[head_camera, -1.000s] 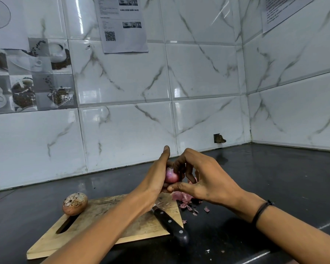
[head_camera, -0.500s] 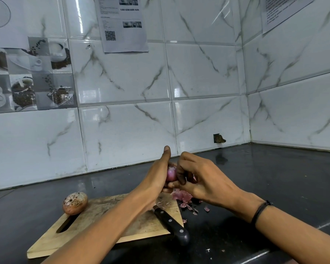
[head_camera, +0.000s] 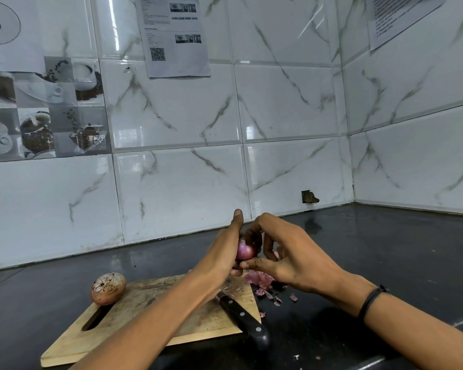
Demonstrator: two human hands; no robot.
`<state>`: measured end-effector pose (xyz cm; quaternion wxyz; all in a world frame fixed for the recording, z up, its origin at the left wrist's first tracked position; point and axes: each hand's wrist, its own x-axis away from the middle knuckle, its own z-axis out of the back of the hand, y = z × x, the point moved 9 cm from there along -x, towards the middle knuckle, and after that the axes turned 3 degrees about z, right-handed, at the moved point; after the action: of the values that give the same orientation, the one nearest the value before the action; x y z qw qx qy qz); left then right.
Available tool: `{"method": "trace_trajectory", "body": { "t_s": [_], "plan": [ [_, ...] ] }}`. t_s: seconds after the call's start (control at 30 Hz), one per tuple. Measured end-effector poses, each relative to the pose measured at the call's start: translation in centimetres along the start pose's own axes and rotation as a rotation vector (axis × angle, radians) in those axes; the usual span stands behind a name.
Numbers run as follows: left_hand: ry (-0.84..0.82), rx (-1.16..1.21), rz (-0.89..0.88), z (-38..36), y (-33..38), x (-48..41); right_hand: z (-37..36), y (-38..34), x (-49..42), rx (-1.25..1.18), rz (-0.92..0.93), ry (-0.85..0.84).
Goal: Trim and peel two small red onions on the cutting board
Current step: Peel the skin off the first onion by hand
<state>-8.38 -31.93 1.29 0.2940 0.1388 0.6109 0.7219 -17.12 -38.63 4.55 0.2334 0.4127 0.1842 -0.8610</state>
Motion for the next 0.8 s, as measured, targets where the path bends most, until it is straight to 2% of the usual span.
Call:
{"method": "trace_trajectory", "body": {
  "t_s": [0.17, 0.27, 0.5, 0.63, 0.8],
  "plan": [
    [-0.011, -0.043, -0.004, -0.2, -0.3, -0.2, -0.4, 0.0, 0.0, -0.027, -0.012, -0.041],
    [-0.061, 0.031, 0.031, -0.3, -0.6, -0.3, -0.6, 0.1, 0.1, 0.038, 0.003, -0.06],
    [-0.014, 0.054, 0.019, 0.4, -0.5, -0.5, 0.7, 0.8, 0.1, 0.006, -0.072, 0.045],
    [-0.031, 0.065, 0.007, 0.5, -0.5, -0.7, 0.8, 0.3, 0.0, -0.065, -0.067, 0.051],
    [-0.043, 0.042, 0.012, 0.8, -0.8, -1.0, 0.9, 0.4, 0.0, -0.024, -0.054, 0.054]
  ]
}}
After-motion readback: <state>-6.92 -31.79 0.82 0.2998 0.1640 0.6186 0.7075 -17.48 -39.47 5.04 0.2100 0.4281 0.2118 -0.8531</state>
